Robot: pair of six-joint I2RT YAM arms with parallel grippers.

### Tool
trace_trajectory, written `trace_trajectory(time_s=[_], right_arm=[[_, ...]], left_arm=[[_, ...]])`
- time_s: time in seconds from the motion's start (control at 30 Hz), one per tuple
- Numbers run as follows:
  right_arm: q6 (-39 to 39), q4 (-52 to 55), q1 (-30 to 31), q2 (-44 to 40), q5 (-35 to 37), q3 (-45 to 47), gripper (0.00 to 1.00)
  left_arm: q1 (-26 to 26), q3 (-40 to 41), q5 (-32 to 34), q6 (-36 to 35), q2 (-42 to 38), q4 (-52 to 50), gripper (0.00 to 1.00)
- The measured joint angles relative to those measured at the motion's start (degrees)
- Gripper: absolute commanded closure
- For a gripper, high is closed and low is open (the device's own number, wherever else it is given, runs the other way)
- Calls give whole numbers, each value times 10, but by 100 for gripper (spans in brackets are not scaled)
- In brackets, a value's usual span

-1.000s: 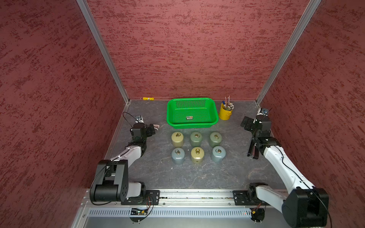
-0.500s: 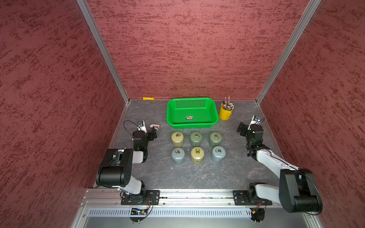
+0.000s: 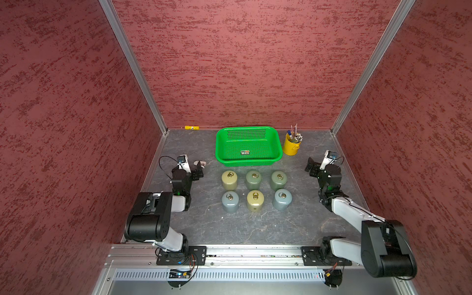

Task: Take the tea canister out of the basket
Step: Reset both arms

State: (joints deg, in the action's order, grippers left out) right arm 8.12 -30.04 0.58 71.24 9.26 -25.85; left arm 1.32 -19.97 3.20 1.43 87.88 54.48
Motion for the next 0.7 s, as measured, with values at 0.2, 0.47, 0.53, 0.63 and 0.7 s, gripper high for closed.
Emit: trace_trajectory(time_s=[0.2,0.47,0.53,0.63,0.7], right_arm=[[-9,-69,0,9,-2,60,1],[-33,-191,0,91,4,94,1],[-37,-204,0,111,4,93,1],[-41,-219,0,118,4,93,1],[-42,-229,0,118,3,93,1]], left_arm=[[0,0,-3,-2,0,0,0],[0,0,-4,-5,0,0,0],[0,0,-4,-5,0,-2,0],[0,-2,-4,-5,0,-7,0],[0,-3,-4,-5,0,-8,0]])
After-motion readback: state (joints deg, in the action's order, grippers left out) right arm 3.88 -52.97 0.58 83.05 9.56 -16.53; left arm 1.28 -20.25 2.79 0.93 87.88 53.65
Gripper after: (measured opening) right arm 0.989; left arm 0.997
